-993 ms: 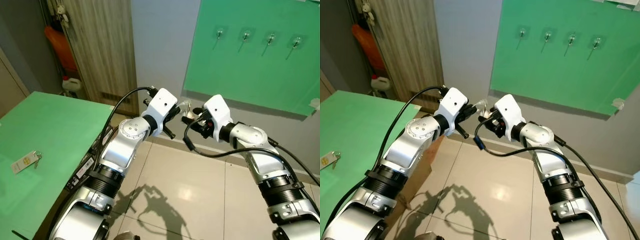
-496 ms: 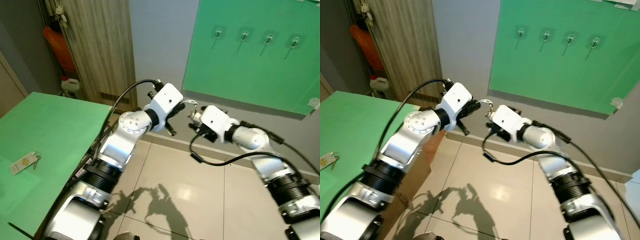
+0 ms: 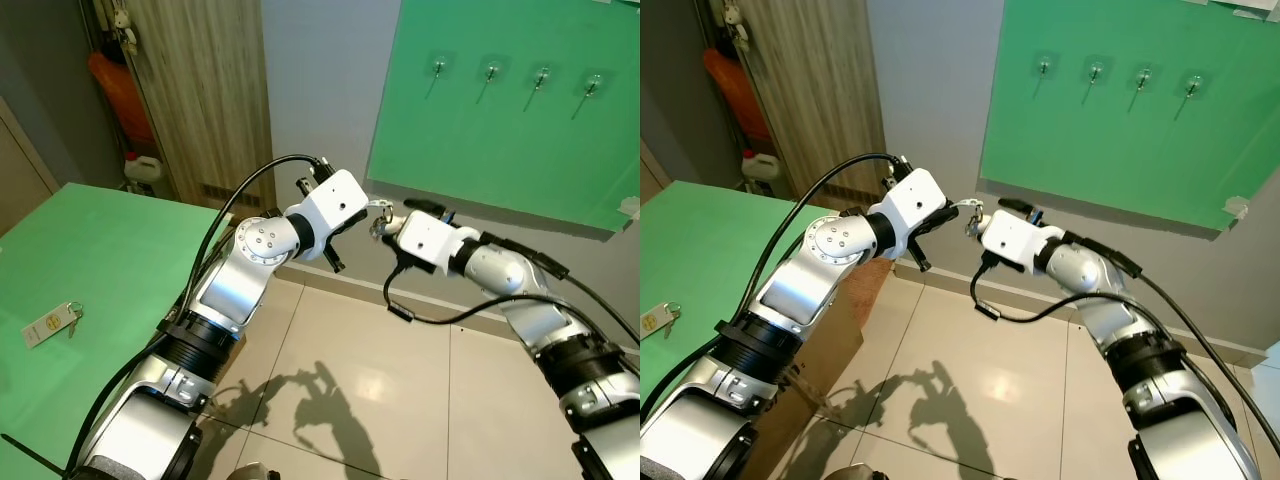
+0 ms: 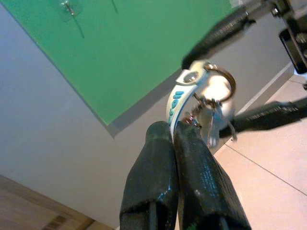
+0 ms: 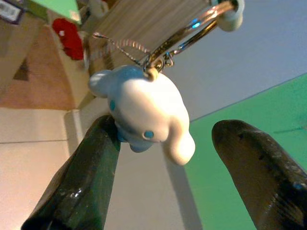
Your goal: Hang keys on a hook
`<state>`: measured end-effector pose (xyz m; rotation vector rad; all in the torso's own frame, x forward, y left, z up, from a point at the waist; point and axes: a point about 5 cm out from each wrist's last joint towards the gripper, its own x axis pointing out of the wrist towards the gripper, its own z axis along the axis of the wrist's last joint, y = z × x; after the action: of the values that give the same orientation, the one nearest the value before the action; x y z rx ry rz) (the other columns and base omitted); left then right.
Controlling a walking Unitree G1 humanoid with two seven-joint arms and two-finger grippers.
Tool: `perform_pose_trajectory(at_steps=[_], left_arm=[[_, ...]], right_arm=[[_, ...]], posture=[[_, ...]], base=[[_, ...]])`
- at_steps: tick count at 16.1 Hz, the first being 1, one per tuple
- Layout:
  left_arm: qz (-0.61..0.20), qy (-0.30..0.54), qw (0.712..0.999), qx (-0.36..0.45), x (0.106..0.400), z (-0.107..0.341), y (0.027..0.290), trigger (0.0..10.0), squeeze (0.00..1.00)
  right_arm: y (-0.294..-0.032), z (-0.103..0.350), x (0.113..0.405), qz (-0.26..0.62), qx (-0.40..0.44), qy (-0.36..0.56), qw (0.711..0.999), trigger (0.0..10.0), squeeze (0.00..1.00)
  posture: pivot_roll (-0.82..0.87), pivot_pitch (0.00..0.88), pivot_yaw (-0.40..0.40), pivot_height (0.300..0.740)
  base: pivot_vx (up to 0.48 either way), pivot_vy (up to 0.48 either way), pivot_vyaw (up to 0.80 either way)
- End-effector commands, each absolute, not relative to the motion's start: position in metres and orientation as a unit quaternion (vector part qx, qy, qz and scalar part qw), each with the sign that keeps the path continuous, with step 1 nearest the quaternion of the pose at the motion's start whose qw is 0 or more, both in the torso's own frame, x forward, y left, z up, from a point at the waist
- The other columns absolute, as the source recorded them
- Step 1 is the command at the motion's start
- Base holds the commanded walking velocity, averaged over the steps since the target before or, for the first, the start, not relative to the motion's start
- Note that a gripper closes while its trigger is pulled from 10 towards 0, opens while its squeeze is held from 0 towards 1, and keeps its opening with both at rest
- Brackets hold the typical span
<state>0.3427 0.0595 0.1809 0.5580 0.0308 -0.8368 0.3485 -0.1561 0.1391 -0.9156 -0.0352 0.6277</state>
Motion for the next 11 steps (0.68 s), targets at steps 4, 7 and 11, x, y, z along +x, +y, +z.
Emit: perform_pose_trajectory(at_steps=[4, 7, 11], left_arm=[[-0.402, 0.012, 0.871, 0.282, 0.342, 0.18, 0.06, 0.0, 0.0], [-0.4, 0.014, 0.872, 0.281, 0.343, 0.179, 0.058, 0.0, 0.0], [-0.4, 0.014, 0.873, 0.278, 0.342, 0.179, 0.056, 0.0, 0.0]], right_arm=[[-0.157, 0.147, 0.351, 0.306, -0.394, -0.014, 0.867, 10.0, 0.0], [-0.153, 0.132, 0.34, 0.361, -0.38, 0.017, 0.852, 10.0, 1.0], [-0.151, 0.129, 0.337, 0.363, -0.383, 0.016, 0.849, 10.0, 1.0]], posture=[[-0.05, 0.0, 0.001, 0.74], [-0.05, 0.0, 0.0, 0.74], [-0.05, 0.0, -0.002, 0.74]], base=[[0.0, 0.0, 0.0], [0.0, 0.0, 0.0], [0.0, 0.0, 0.0]])
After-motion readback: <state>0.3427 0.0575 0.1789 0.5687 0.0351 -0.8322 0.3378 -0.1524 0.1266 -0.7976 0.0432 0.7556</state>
